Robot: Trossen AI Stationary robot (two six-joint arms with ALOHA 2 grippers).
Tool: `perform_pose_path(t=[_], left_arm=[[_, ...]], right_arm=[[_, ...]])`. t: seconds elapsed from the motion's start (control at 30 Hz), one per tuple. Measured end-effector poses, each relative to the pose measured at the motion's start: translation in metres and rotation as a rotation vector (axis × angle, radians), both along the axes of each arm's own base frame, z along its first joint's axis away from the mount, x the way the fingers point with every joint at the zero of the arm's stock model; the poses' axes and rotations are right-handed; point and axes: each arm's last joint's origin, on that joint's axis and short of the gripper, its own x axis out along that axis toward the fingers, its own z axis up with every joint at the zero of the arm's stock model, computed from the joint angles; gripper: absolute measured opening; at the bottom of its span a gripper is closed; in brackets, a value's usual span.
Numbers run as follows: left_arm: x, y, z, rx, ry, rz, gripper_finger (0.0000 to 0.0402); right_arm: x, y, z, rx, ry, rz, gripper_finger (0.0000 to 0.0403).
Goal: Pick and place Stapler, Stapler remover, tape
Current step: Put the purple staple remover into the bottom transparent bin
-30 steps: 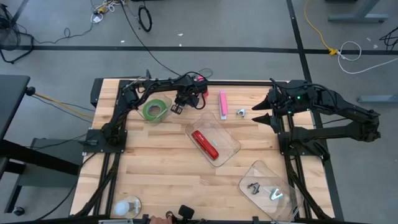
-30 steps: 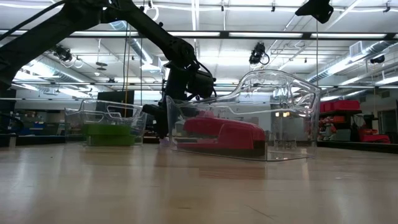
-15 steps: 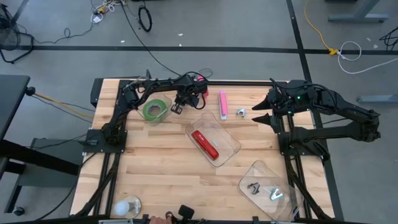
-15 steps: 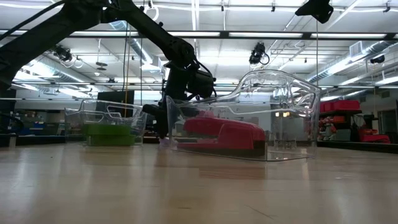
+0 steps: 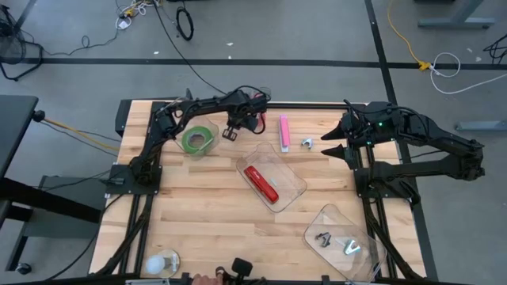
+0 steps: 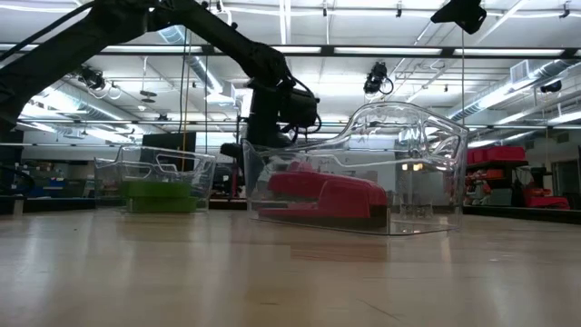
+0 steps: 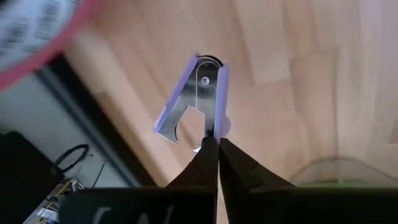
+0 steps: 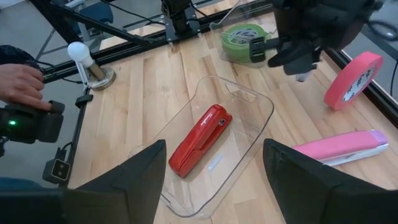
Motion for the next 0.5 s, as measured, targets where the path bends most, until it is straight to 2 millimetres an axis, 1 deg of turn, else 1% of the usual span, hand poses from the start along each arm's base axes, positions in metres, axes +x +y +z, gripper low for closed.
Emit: perform_pose_path(t=[0.1, 0.23, 0.5], left_arm=[[0.005, 0.002, 0.015, 0.018, -0.036, 0.009, 0.0003], [0.013, 0.004, 0.041, 0.054, -0.123, 0.032, 0.0004], [0.027, 0.003, 0.105, 0.077, -0.385, 0.071, 0.0004]], right_arm=[[0.0, 0.0, 0.0, -0.001, 0.0, 0.0, 0.0268], [0.0, 0.0, 0.0, -0.004, -0.002, -0.004, 0.0268], [0.003, -0.002, 0.006, -0.076, -0.065, -0.027, 0.0268]])
